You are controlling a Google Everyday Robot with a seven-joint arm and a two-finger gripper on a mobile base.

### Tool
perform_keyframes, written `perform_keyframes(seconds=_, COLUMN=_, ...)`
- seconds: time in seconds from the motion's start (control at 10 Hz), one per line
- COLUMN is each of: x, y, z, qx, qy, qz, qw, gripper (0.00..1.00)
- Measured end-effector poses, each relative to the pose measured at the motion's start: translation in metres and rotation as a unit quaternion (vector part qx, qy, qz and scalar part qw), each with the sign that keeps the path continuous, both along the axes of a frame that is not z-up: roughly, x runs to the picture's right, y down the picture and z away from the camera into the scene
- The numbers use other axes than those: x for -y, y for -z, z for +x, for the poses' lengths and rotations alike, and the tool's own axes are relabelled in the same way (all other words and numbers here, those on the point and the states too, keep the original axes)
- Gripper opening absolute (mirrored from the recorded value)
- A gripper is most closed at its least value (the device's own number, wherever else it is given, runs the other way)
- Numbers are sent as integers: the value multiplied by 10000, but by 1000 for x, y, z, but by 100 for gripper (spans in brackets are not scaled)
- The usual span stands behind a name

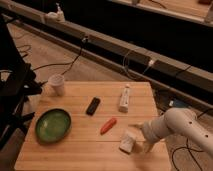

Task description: Place the white sponge in the ceramic bowl

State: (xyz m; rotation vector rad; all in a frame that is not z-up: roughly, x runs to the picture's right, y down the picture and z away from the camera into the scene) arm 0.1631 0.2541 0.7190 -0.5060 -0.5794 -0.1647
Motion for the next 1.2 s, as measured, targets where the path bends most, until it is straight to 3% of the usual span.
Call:
perform_keyframes(seconds=0.4, x=-2, y=-31, z=11, qx=-233, qy=6, qz=250, qw=9994, gripper=80)
perform_keyframes(seconds=0.7, x=-11, y=-43, z=1, qx=-64, qy=80, qz=256, qw=9996, gripper=80)
perform_keyframes(seconds=0.9, x=-19, y=-46, z=-12, qx=149, qy=127, qz=160, qw=9997, gripper=80)
perform_keyframes(seconds=1.2, x=-28, y=-52, z=-37, qx=578, qy=214, qz=-150, qw=9980, gripper=78)
